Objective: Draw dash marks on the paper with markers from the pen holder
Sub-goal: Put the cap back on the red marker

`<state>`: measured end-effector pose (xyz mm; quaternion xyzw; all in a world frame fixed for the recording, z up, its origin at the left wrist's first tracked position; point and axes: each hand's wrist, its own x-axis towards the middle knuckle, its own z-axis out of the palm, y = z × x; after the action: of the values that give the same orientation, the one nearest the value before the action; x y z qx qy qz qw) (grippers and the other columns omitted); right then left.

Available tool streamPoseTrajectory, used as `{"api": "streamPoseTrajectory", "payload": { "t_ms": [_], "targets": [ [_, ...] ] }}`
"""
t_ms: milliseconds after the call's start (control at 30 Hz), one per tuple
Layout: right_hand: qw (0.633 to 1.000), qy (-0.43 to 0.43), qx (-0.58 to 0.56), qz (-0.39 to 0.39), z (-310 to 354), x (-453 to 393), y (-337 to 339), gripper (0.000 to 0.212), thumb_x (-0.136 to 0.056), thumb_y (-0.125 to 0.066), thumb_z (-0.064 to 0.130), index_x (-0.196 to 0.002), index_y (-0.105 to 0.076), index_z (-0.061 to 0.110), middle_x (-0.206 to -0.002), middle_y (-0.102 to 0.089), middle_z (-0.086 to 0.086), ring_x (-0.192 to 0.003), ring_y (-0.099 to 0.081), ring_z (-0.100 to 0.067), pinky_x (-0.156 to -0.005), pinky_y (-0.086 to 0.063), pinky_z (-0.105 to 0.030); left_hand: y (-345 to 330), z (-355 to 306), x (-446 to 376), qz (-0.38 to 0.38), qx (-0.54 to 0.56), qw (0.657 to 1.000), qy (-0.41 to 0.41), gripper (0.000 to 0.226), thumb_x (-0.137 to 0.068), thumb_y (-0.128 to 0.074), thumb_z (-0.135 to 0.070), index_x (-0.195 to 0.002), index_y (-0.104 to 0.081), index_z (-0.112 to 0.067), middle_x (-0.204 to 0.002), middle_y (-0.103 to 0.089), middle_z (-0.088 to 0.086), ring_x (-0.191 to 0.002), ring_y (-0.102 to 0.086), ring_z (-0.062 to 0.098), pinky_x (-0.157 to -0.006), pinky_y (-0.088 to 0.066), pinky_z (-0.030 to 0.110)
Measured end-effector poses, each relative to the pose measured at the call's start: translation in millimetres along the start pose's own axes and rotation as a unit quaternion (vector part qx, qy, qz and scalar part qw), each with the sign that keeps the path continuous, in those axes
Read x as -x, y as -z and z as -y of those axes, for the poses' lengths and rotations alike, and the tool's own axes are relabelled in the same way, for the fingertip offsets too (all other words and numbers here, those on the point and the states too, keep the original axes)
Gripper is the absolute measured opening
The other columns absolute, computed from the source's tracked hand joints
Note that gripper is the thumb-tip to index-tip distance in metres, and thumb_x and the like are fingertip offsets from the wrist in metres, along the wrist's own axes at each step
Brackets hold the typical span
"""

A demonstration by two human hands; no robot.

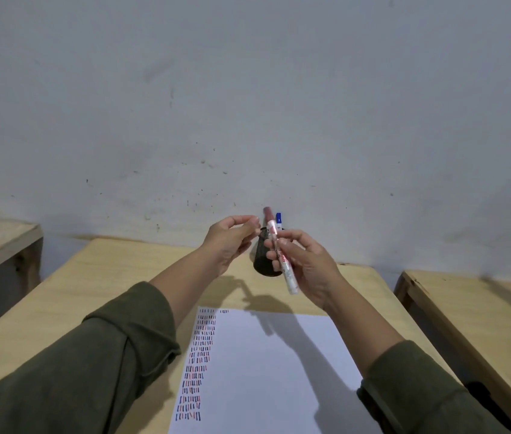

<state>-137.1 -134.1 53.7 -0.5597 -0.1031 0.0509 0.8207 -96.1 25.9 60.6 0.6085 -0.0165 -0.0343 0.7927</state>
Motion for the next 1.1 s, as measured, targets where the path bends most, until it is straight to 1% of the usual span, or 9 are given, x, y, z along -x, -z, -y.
{"api": "streamPoseTrajectory", "payload": {
  "t_ms": [100, 233, 333, 500, 567, 700, 767, 900, 1100],
  "targets": [
    [0.997, 0.01, 0.062, -0.054, 8, -20, 12, 0.02, -0.088, -0.057, 0.002, -0.098, -0.048, 0.017, -0.089, -0.071, -0.012, -0.074, -0.066, -0.018, -0.07, -0.052, -0.029, 1, 2, -20, -0.04, -0.149, 0.988, -0.019, 0.013, -0.082, -0.068, -0.028, -0.093, -0.063, -0.024, -0.106, -0.068, 0.003, -0.1, -0.064, 0.015, -0.092, -0.048, 0.031],
    [0.978, 0.028, 0.181, -0.103, 13, -50, 29, 0.054, -0.087, -0.06, 0.005, -0.13, -0.035, 0.029, -0.092, -0.07, -0.009, -0.084, -0.064, -0.016, -0.073, -0.048, -0.031, -1, 7, -47, -0.05, -0.302, 0.95, -0.057, 0.031, -0.082, -0.067, -0.031, -0.112, -0.064, -0.021, -0.114, -0.066, -0.001, -0.107, -0.058, 0.013, -0.084, -0.043, 0.022],
    [0.96, 0.06, 0.243, -0.123, 16, -76, 40, 0.078, -0.087, -0.059, 0.0, -0.142, -0.023, 0.042, -0.091, -0.064, -0.015, -0.087, -0.064, -0.02, -0.068, -0.051, -0.028, -8, 13, -70, -0.037, -0.387, 0.919, -0.066, 0.047, -0.082, -0.066, -0.034, -0.125, -0.058, -0.018, -0.129, -0.06, 0.002, -0.119, -0.054, 0.017, -0.101, -0.042, 0.029],
    [0.913, 0.097, 0.37, -0.141, 19, -122, 53, 0.083, -0.088, -0.055, 0.002, -0.141, -0.016, 0.052, -0.107, -0.06, -0.015, -0.092, -0.064, -0.026, -0.073, -0.057, -0.035, -21, 24, -100, -0.013, -0.476, 0.879, -0.038, 0.067, -0.084, -0.06, -0.043, -0.14, -0.04, -0.013, -0.147, -0.043, 0.005, -0.135, -0.039, 0.025, -0.111, -0.031, 0.034],
    [0.902, 0.107, 0.393, -0.143, 18, -137, 59, 0.078, -0.088, -0.054, 0.002, -0.14, -0.021, 0.049, -0.107, -0.057, -0.011, -0.091, -0.062, -0.024, -0.067, -0.055, -0.028, -24, 29, -108, -0.005, -0.494, 0.869, -0.029, 0.07, -0.085, -0.059, -0.043, -0.143, -0.035, -0.012, -0.15, -0.039, 0.007, -0.139, -0.034, 0.026, -0.111, -0.027, 0.034],
    [0.873, 0.101, 0.46, -0.131, 10, -154, 66, 0.072, -0.085, -0.057, 0.0, -0.137, -0.028, 0.041, -0.092, -0.055, -0.002, -0.07, -0.06, -0.016, -0.051, -0.045, -0.016, -22, 37, -117, 0.004, -0.507, 0.862, -0.013, 0.069, -0.086, -0.058, -0.043, -0.142, -0.036, -0.01, -0.148, -0.041, 0.009, -0.137, -0.036, 0.027, -0.11, -0.029, 0.034],
    [0.856, 0.098, 0.494, -0.118, 3, -159, 69, 0.071, -0.084, -0.058, 0.0, -0.137, -0.029, 0.038, -0.09, -0.056, 0.0, -0.07, -0.061, -0.015, -0.052, -0.045, -0.018, -20, 39, -118, 0.007, -0.509, 0.861, -0.011, 0.061, -0.086, -0.059, -0.042, -0.136, -0.046, -0.009, -0.142, -0.049, 0.01, -0.13, -0.044, 0.026, -0.104, -0.035, 0.033],
    [0.835, 0.084, 0.536, -0.094, -12, -164, 72, 0.068, -0.083, -0.058, -0.001, -0.136, -0.033, 0.033, -0.079, -0.053, 0.011, -0.071, -0.058, -0.01, -0.048, -0.039, -0.009, -16, 44, -118, 0.002, -0.486, 0.874, -0.015, 0.05, -0.085, -0.061, -0.04, -0.127, -0.057, -0.015, -0.134, -0.056, 0.009, -0.126, -0.048, 0.026, -0.098, -0.038, 0.031],
    [0.813, 0.066, 0.572, -0.089, -29, -167, 78, 0.067, -0.077, -0.063, 0.004, -0.134, -0.037, 0.028, -0.073, -0.058, 0.001, -0.072, -0.058, -0.017, -0.055, -0.041, -0.017, -13, 52, -122, -0.001, -0.452, 0.892, -0.017, 0.049, -0.083, -0.064, -0.039, -0.127, -0.057, -0.019, -0.136, -0.055, 0.007, -0.129, -0.046, 0.025, -0.101, -0.037, 0.031]
  ]
}}
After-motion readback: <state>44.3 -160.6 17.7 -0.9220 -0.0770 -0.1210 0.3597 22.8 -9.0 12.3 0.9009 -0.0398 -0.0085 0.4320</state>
